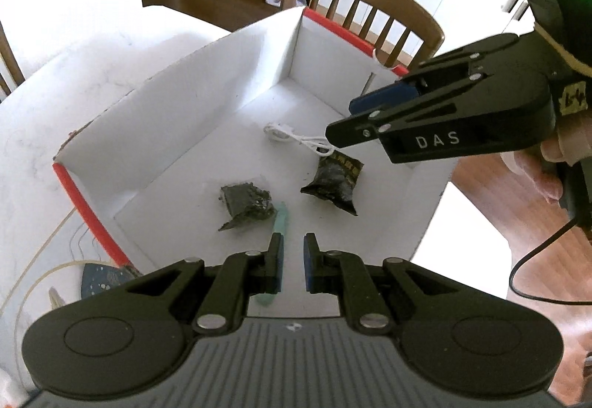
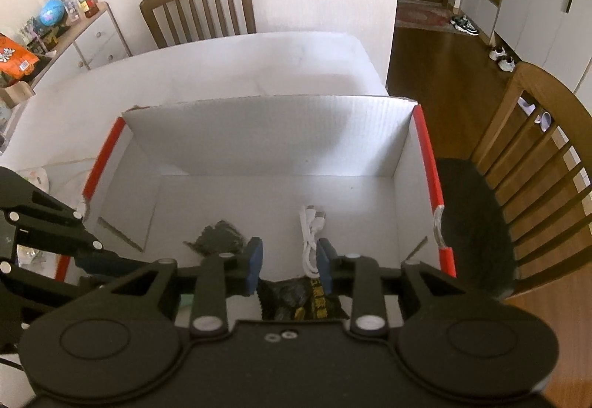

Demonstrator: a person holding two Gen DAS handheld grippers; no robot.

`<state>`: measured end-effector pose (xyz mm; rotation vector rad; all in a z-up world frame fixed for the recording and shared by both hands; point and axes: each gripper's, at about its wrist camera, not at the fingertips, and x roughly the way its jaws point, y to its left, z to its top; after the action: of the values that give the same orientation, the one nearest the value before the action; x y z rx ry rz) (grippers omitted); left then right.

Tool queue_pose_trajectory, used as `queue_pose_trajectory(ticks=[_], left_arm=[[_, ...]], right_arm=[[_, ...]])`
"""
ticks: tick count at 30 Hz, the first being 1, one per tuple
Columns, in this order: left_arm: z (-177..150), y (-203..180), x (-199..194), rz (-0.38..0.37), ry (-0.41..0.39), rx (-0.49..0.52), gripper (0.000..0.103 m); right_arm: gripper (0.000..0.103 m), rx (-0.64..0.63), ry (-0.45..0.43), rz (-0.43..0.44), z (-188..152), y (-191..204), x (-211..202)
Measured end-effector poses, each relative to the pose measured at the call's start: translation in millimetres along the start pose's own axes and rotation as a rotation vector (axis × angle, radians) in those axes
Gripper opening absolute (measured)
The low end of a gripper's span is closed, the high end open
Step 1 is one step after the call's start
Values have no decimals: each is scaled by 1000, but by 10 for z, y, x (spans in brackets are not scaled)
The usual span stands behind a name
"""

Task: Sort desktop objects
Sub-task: 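Open the left tool to drop the green stick while the right tool releases the cable, then withdraw both open tools from the shoebox back toward the snack pile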

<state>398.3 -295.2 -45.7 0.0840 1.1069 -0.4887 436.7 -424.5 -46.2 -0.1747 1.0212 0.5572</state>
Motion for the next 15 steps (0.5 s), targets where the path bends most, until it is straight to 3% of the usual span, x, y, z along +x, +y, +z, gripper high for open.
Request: queue_pose_trajectory(ticks=[6, 8, 9, 10, 11, 12, 15], left_arm=[[-94, -33, -146, 2, -26, -1, 10], [-127, -26, -190, 7, -37, -7, 18], [-144, -24, -219, 10, -46, -9, 31], [-160, -23, -246, 13, -53, -11, 53], [-179, -18, -276, 13, -63, -14, 66], [-196, -13, -305, 10, -73, -18, 75], [-246, 8, -375, 1, -94, -35, 75]], right_arm=[[39, -3, -35, 9, -52, 73, -155], [40, -1, -48, 11, -67, 109, -192], [41, -2, -54, 17, -75, 124, -218], [48, -3, -61, 19, -82, 139, -244], [58, -2, -70, 18, -91, 146, -273], [61, -4, -84, 17, -99, 164, -297], [65, -9, -108, 21, -131, 215, -355]])
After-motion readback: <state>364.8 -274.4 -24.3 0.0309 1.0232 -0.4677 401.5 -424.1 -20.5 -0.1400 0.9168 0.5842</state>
